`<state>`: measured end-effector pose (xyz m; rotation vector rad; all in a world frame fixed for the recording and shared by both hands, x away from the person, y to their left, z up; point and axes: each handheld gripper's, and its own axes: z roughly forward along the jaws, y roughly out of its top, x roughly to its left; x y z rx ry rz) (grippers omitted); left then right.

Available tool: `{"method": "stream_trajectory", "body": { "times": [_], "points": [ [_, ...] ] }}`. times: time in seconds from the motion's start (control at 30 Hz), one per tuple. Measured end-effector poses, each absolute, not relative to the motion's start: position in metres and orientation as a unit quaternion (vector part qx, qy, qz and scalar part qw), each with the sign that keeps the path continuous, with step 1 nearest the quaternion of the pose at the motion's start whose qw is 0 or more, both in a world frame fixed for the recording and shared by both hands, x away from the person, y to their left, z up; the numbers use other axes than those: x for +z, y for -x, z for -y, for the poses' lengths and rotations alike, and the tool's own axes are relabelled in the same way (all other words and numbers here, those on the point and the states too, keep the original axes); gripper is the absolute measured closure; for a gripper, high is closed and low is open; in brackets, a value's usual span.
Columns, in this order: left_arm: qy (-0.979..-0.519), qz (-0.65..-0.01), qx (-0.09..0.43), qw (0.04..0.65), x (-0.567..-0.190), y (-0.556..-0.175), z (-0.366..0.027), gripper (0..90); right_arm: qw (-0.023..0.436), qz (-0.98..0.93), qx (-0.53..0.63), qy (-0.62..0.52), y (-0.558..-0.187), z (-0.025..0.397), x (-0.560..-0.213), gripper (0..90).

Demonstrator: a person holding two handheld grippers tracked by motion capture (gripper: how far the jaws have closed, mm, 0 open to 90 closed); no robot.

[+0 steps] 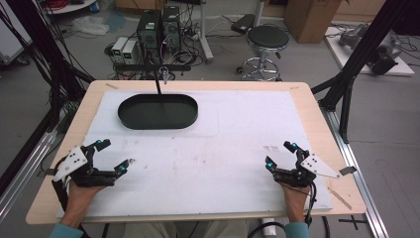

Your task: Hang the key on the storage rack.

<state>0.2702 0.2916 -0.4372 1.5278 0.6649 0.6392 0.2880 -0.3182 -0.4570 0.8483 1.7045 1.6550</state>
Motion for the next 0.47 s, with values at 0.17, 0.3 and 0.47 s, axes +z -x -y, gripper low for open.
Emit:
{"method": "stream_trajectory", "body": {
  "times": [0.17, 0.3, 0.47],
  "points": [
    [-0.663, -0.294, 0.278, 0.63, -0.454, -0.266, -0.29, 1.7, 0.304, -0.643, 0.626, -0.321, -0.288, 0.318, -0.457, 9.2],
    [-0.654, -0.293, 0.289, 0.634, -0.456, -0.264, -0.291, 1.7, 0.303, -0.643, 0.626, -0.321, -0.288, 0.318, -0.457, 9.2],
    [-0.649, -0.297, 0.292, 0.637, -0.456, -0.263, -0.291, 1.7, 0.306, -0.643, 0.625, -0.319, -0.288, 0.318, -0.457, 9.2]
  ]
}}
